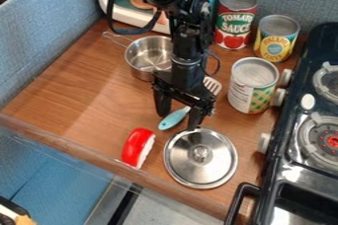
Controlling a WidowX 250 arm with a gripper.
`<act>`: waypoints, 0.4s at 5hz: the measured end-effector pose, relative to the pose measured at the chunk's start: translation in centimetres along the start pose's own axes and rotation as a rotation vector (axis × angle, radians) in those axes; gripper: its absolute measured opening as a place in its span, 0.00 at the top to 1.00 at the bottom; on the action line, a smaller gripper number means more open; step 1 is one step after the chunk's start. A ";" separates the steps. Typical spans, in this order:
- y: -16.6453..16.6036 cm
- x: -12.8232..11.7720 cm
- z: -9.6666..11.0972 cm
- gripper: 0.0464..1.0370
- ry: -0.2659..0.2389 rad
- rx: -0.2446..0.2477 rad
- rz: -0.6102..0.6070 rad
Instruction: Move the blue spatula to the left side of the table
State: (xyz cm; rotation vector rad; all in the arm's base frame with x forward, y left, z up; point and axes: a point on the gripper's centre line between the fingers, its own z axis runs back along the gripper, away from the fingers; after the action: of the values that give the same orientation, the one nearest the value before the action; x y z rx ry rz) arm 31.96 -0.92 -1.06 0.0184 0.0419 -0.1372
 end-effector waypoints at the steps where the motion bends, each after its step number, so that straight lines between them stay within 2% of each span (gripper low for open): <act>1: -0.2 0.2 -0.4 0.16 0.005 0.013 -0.031; 2: -0.4 0.4 -0.5 0.45 0.009 0.025 -0.044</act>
State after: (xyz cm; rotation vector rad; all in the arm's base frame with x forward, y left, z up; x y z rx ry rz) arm 32.28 -1.34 -1.54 0.0426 0.0495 -0.1820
